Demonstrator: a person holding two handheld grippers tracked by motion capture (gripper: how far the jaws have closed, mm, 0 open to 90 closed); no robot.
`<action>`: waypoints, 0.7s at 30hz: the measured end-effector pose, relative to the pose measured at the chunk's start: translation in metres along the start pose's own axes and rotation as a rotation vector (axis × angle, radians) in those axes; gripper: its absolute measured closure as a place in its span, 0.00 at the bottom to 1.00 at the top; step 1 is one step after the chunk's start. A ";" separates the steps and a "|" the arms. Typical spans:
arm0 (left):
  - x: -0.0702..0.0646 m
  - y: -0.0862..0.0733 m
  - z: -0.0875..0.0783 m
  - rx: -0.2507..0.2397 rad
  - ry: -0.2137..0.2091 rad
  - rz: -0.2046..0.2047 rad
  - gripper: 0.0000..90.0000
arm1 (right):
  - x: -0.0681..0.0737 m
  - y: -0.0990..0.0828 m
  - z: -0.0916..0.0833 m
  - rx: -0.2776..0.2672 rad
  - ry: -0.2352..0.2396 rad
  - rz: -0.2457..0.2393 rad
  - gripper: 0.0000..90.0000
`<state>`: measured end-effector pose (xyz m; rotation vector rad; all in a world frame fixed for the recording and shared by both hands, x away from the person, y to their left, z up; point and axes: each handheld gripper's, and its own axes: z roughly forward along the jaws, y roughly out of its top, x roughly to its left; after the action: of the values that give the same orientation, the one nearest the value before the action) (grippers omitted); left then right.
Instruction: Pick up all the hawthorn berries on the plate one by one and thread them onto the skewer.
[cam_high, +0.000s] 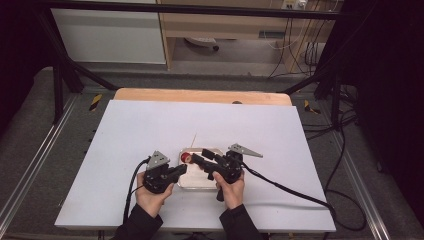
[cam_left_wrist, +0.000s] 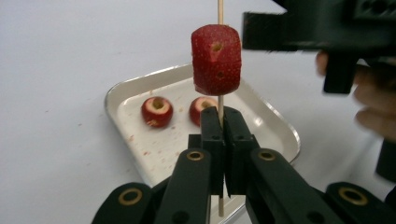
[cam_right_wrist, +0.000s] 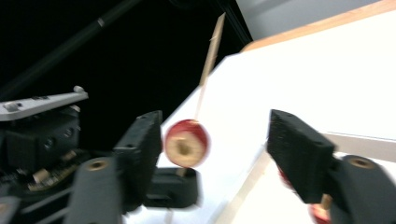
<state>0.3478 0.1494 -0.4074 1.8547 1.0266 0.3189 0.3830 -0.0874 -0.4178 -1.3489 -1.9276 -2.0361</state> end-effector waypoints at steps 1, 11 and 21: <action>0.005 -0.004 -0.004 0.019 0.002 0.009 0.98 | -0.002 0.002 -0.002 0.015 -0.014 -0.020 0.33; 0.028 -0.029 -0.028 0.080 0.019 0.070 0.98 | -0.015 0.008 -0.012 0.281 -0.147 -0.210 0.12; 0.039 -0.043 -0.038 0.122 0.026 0.103 0.98 | -0.016 0.023 -0.002 0.494 -0.218 -0.300 0.11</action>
<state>0.3265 0.2108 -0.4316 2.0225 0.9882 0.3491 0.4045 -0.1028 -0.4085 -1.2539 -2.6328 -1.3847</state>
